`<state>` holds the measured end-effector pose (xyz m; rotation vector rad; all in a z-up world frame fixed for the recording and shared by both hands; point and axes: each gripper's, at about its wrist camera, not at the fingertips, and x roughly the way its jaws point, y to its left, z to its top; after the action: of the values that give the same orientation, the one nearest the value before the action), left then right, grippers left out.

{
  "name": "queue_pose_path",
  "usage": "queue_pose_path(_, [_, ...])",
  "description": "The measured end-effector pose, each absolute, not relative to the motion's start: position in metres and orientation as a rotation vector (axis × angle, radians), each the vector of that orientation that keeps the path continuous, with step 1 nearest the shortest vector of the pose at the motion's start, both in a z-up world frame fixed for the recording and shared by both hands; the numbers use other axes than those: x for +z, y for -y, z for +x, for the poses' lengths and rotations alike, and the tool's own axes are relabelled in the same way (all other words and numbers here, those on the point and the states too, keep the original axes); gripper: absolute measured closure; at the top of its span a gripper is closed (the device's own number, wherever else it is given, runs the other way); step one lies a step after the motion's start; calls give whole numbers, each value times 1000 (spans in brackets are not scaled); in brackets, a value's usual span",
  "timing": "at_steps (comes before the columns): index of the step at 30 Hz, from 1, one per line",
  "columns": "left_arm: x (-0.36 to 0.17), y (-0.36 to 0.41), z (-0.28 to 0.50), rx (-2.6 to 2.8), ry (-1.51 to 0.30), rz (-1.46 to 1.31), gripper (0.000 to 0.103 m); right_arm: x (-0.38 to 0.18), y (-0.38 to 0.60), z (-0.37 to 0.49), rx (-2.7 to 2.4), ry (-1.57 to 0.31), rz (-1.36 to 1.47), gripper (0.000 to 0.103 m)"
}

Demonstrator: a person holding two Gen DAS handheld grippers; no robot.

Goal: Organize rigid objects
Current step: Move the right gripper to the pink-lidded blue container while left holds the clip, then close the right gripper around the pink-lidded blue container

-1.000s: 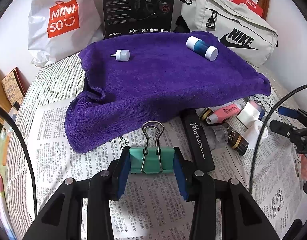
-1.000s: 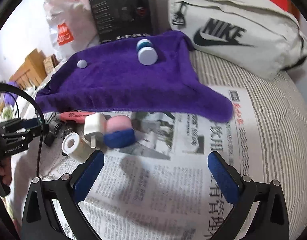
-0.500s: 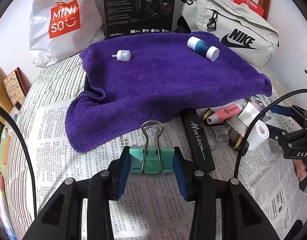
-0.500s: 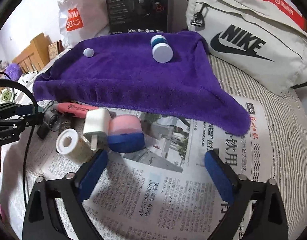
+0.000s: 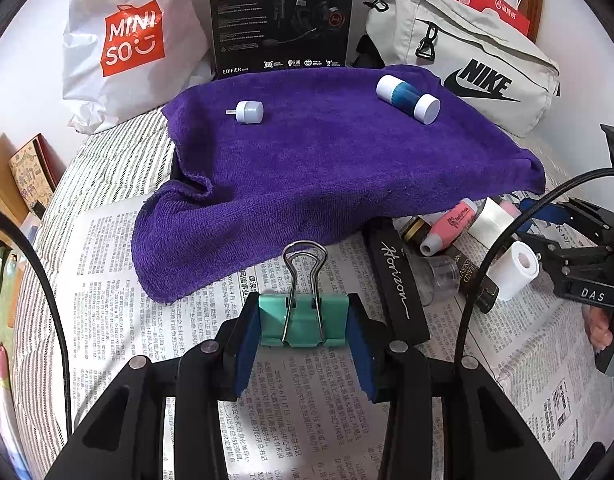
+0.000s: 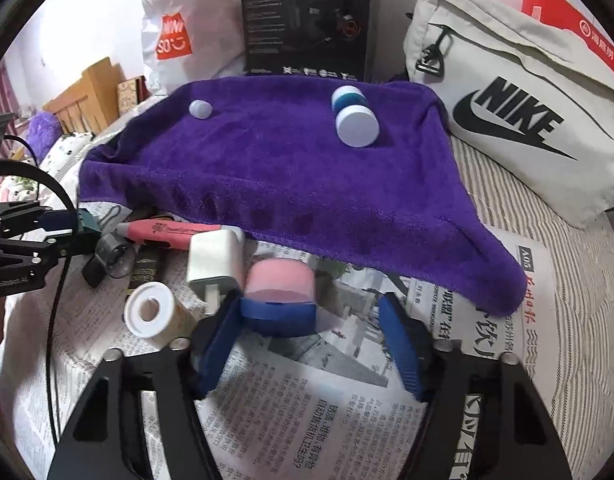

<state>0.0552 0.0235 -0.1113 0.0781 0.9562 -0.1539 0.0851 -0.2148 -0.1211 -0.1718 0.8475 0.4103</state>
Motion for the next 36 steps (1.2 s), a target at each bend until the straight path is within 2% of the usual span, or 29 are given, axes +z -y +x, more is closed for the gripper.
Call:
queue_pose_path(2, [-111, -23, 54, -149, -950, 76, 64, -121, 214, 85, 410, -844, -175, 46])
queue_pose_path(11, [-114, -24, 45, -137, -878, 74, 63, -122, 213, 85, 411, -845, -175, 45])
queue_pose_path(36, [-115, -20, 47, -137, -877, 85, 61, -123, 210, 85, 410, -842, -195, 41])
